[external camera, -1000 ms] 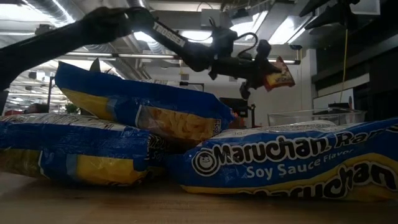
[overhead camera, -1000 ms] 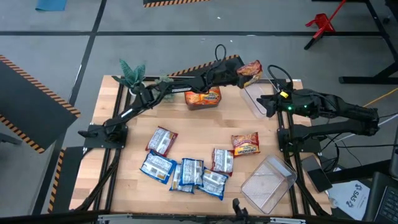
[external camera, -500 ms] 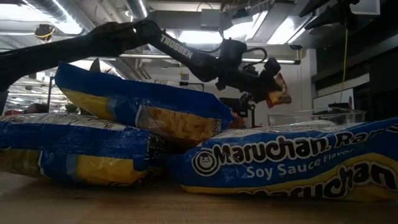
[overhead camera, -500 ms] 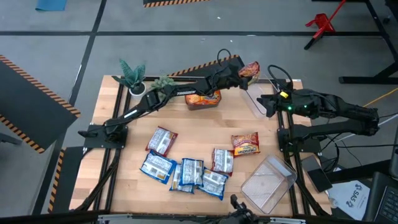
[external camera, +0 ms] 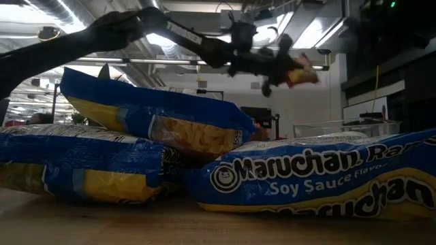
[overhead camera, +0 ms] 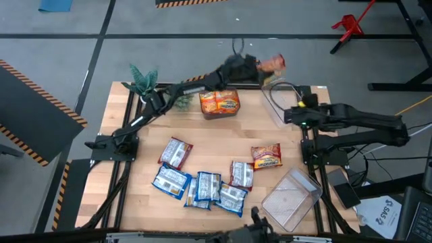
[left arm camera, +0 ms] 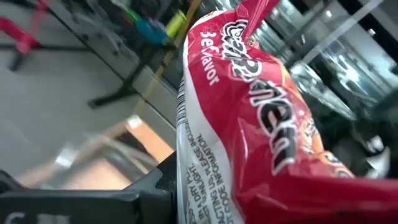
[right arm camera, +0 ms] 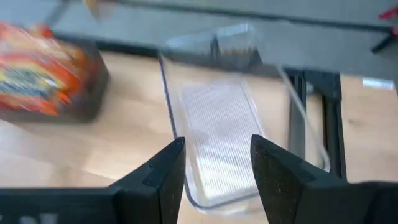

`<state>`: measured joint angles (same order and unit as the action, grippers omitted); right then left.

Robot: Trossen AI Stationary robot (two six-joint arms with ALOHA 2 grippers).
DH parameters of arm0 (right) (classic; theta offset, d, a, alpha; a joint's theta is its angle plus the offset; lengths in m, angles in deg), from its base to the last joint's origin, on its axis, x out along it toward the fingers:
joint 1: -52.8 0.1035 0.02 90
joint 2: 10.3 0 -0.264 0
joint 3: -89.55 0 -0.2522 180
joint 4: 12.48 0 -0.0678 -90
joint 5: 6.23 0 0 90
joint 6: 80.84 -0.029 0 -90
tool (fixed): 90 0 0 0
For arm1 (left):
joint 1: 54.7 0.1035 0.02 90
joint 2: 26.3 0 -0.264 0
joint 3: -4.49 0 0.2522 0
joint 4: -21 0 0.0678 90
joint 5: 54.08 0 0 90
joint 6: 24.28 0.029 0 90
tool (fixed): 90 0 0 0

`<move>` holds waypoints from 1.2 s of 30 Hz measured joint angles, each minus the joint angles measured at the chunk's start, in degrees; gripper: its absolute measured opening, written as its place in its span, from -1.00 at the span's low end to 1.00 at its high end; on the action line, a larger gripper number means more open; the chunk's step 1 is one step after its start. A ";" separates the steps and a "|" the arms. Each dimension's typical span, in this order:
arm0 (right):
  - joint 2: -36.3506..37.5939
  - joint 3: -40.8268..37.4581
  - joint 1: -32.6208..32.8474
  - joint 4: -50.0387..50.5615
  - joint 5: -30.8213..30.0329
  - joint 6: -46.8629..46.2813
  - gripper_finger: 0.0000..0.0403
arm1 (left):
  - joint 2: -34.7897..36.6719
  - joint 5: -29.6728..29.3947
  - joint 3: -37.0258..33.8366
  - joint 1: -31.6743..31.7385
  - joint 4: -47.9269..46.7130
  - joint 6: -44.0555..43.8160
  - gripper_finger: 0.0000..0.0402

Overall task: Sort Maruchan noodles
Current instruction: Put the red noodle pack into the top transparent bin

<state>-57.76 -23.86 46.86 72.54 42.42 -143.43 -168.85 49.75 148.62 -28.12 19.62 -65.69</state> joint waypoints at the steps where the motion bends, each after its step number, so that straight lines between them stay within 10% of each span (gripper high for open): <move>1: -1.59 -1.29 -0.83 -1.08 1.10 0.28 -0.18 | 0.82 0.09 0.02 0.86 -0.33 0.55 -0.35; 21: -26.75 -5.68 -31.31 -37.36 15.71 20.61 -0.18 | 17.92 15.53 -0.04 12.11 -20.95 9.17 -0.35; 36: -33.71 -3.92 -25.29 -43.17 33.94 24.23 -0.18 | 18.74 20.25 -0.13 14.44 -26.77 10.14 -0.35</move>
<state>-91.47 -27.77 21.57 29.37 76.36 -119.20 -150.11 70.00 148.49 -13.68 -7.15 -55.56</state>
